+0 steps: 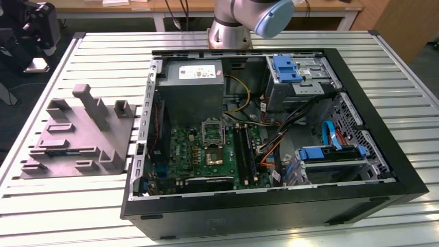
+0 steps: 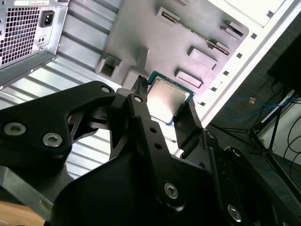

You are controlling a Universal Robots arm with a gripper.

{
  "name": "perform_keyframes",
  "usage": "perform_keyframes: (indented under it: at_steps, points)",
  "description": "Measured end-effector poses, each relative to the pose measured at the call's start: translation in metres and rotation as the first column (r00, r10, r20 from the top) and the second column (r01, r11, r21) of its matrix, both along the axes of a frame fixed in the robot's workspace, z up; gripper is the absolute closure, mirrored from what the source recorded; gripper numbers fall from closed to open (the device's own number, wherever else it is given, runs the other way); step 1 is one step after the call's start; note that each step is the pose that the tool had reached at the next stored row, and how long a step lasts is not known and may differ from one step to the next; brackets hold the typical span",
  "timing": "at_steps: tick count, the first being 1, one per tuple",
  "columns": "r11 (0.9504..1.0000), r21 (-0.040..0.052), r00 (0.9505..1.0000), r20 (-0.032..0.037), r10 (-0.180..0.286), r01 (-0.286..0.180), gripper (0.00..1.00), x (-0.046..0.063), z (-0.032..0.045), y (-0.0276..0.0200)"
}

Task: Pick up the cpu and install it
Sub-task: 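Pick up the cpu and move it towards the insertion slot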

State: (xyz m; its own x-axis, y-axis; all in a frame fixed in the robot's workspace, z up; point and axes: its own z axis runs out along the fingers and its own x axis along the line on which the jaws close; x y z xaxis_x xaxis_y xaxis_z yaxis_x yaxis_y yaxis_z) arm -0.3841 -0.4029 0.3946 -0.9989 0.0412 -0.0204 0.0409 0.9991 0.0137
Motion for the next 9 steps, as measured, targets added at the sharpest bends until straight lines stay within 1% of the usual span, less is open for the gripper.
perform_keyframes:
  at_steps: [9]
  points:
    - [1.0, 0.0, 1.0, 0.0, 0.0, 0.0, 0.53, 0.0028, 0.0, 0.0]
